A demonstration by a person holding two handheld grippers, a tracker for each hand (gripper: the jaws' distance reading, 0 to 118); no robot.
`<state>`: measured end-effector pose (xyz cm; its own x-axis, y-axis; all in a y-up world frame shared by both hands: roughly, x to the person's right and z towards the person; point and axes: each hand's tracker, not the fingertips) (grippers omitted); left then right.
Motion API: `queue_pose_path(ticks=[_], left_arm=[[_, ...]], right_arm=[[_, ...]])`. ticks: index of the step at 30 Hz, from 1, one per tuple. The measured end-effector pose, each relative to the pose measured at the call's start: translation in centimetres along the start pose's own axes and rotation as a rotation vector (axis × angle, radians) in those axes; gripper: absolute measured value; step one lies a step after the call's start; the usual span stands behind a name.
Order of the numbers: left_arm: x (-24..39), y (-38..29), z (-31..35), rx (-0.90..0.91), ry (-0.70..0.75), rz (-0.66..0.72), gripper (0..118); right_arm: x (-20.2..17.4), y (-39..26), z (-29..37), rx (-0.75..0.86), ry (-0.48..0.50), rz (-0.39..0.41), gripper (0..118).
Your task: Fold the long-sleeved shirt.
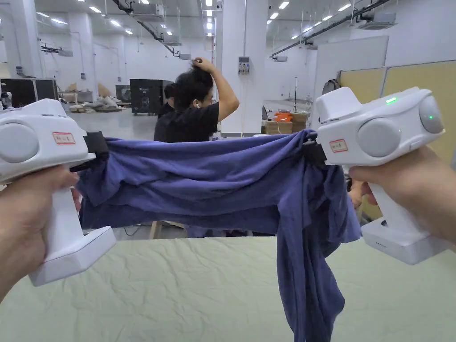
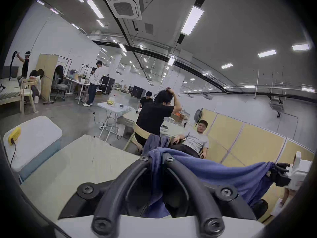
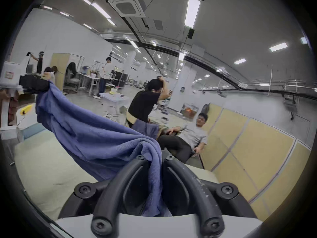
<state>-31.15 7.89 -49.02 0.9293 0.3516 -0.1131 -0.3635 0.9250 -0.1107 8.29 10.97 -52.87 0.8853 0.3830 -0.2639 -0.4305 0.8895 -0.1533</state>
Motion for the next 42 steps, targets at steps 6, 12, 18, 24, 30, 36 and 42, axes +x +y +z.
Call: queue_pose_path(ticks=[6,12,18,24,30,36,42], left_arm=[[-0.9,-0.5,-7.5,-0.061,0.027,0.007,8],[-3.0,-8.7,-13.9,-0.156,0.036,-0.142,8],[-8.1,-23.1,-18.8,-0.418,0.096,-0.164,8],[-13.3,-36.8,-17.6,-0.668,0.132,-0.16,8],[-16.2,-41.5,-10.6,-0.754,0.101,-0.195,8],[-17.1,-42.6,-2.3,-0.816,0.093,-0.151,8],[-16.4,-45.1,4.6,-0.949,0.078,-0.182,8]], right_arm=[[1.0,0.6,-6.4,-0.043,-0.017,0.026,16],[-1.6,-7.6,-15.5,-0.243,0.023,0.032,16],[-8.0,-23.4,-23.7,-0.493,0.115,0.014,16],[-14.5,-38.2,-23.5,-0.714,0.237,0.006,16],[-14.9,-42.2,-16.0,-0.708,0.28,-0.021,16],[-15.6,-43.2,-7.8,-0.744,0.335,-0.037,16],[-17.7,-45.6,-0.8,-0.843,0.361,0.067,16]])
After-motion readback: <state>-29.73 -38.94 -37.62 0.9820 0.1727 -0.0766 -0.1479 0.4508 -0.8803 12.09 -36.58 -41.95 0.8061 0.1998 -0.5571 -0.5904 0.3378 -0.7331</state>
